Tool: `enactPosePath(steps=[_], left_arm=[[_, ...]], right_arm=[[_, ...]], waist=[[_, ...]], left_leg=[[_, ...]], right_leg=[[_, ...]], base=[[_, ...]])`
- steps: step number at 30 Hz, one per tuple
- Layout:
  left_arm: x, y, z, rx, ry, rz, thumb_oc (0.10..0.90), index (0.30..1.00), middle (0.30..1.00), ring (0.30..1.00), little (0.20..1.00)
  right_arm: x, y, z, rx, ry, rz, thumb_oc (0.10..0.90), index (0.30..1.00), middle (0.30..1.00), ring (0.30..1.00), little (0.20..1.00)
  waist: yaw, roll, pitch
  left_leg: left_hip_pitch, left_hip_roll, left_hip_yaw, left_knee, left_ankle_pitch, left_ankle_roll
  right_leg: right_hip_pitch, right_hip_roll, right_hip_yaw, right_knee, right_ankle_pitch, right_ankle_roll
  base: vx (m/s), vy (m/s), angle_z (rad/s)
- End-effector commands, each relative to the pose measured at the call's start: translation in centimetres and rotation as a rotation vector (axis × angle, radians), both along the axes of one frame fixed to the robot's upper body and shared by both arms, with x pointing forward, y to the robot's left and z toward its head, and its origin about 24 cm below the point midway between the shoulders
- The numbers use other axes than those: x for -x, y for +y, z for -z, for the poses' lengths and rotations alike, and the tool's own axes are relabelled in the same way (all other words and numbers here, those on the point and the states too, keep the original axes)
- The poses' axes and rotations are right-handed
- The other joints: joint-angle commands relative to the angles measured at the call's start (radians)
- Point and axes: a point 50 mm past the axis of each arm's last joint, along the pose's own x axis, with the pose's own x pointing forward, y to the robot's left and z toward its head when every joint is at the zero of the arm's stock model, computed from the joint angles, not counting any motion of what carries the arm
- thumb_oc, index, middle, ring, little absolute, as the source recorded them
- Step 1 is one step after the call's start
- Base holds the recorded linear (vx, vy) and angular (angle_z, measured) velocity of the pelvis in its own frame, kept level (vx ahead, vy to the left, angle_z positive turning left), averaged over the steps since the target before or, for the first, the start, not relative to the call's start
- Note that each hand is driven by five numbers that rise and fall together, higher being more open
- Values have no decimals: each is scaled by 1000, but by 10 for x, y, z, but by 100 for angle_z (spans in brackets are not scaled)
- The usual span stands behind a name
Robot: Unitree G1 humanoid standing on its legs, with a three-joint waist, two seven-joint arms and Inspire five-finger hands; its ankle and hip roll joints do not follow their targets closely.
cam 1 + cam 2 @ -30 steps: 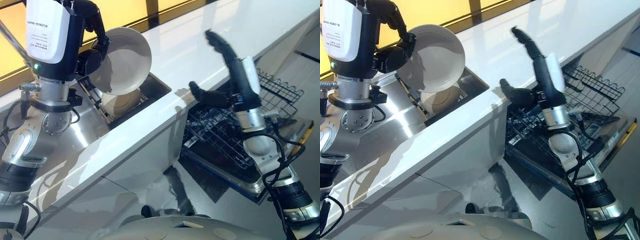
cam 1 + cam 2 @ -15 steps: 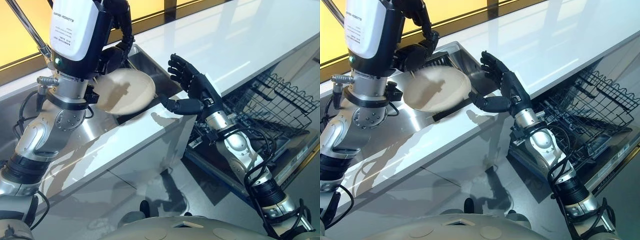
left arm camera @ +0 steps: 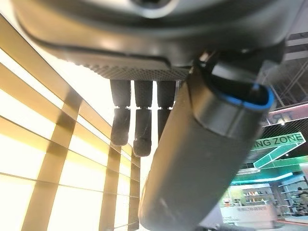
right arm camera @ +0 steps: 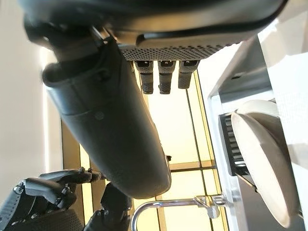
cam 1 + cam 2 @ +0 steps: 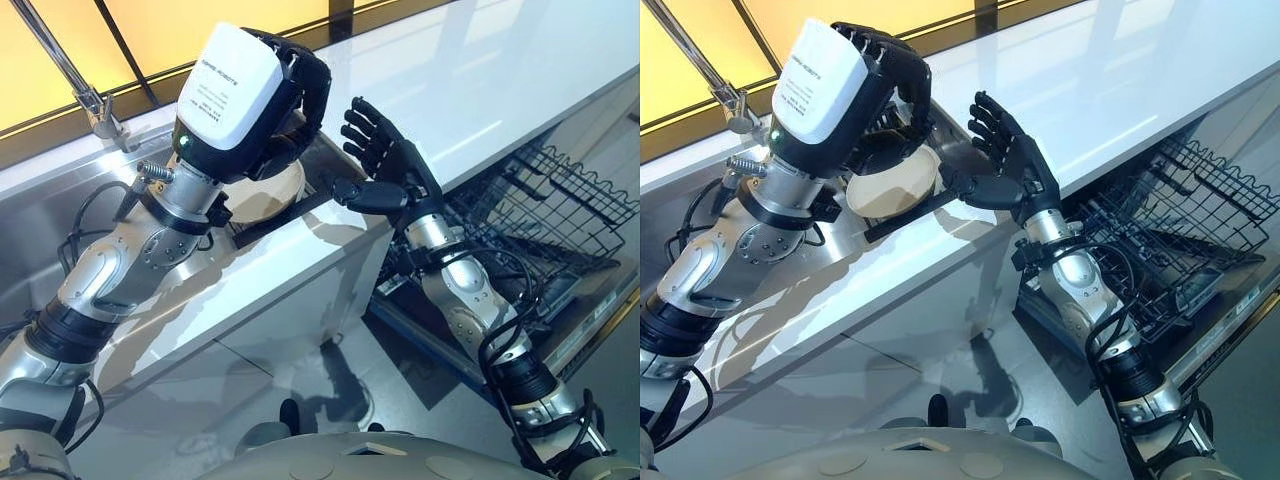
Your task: Pick up plates and place into dishwasher.
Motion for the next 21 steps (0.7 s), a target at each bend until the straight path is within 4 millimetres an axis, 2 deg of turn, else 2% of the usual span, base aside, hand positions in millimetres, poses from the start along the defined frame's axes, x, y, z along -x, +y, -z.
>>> enactPosePath(steps=[1,6,7,8,9,11,16,19,21], left_arm=[[1,-10,-44,69,-171,46,100,300,300,300,200],[-2,-5,-43,80,-155,14,100,300,300,300,200],[-3,-4,-43,85,-143,-3,342,507,507,507,442],[-4,-3,-43,84,-139,-20,542,679,679,679,642],[-8,2,-41,89,-113,-43,800,900,900,900,900],[-12,7,-38,83,-75,-85,800,900,900,900,900],[-32,46,-12,14,156,-309,800,900,900,900,900],[-37,70,3,-44,284,-424,800,900,900,900,900],[-36,79,6,-47,313,-456,800,900,900,900,900]], right_arm=[[1,14,-59,-53,-289,-44,800,900,900,900,900],[0,12,-57,-28,-283,-29,800,900,900,900,900],[-1,13,-56,-22,-279,-24,800,900,900,900,900],[-1,12,-55,-12,-280,-19,800,900,900,900,900],[-2,11,-54,2,-284,-12,800,900,900,900,900],[-3,10,-53,6,-276,-14,800,900,900,900,900],[-4,-3,-46,25,-244,12,800,900,900,900,900],[-4,-10,-41,39,-219,26,800,900,900,900,900],[-4,-13,-39,44,-210,30,800,900,900,900,900]], waist=[[-12,-8,-79],[-10,-8,-78],[-10,-7,-78],[-10,-7,-77],[-9,-7,-77],[-8,-7,-77],[-3,-1,-78],[0,3,-77],[1,5,-77]], left_leg=[[43,-90,8,1,-121,46],[42,-89,11,2,-119,46],[42,-89,10,2,-119,46],[42,-89,9,2,-119,46],[43,-88,10,2,-119,46],[42,-88,10,2,-118,46],[42,-90,6,4,-116,47],[40,-91,4,7,-114,48],[39,-91,3,8,-113,49]], right_leg=[[-92,63,-28,97,4,20],[-90,64,-29,95,5,19],[-91,65,-28,95,5,18],[-91,65,-29,96,5,18],[-90,65,-28,95,4,18],[-90,65,-29,95,5,17],[-86,67,-26,85,9,18],[-88,67,-23,83,12,17],[-88,67,-22,81,13,17]], base=[[0,0,0],[0,0,0],[0,0,0],[0,0,0],[0,0,0],[0,0,0],[0,0,0],[0,0,0],[-1,16,-1]])
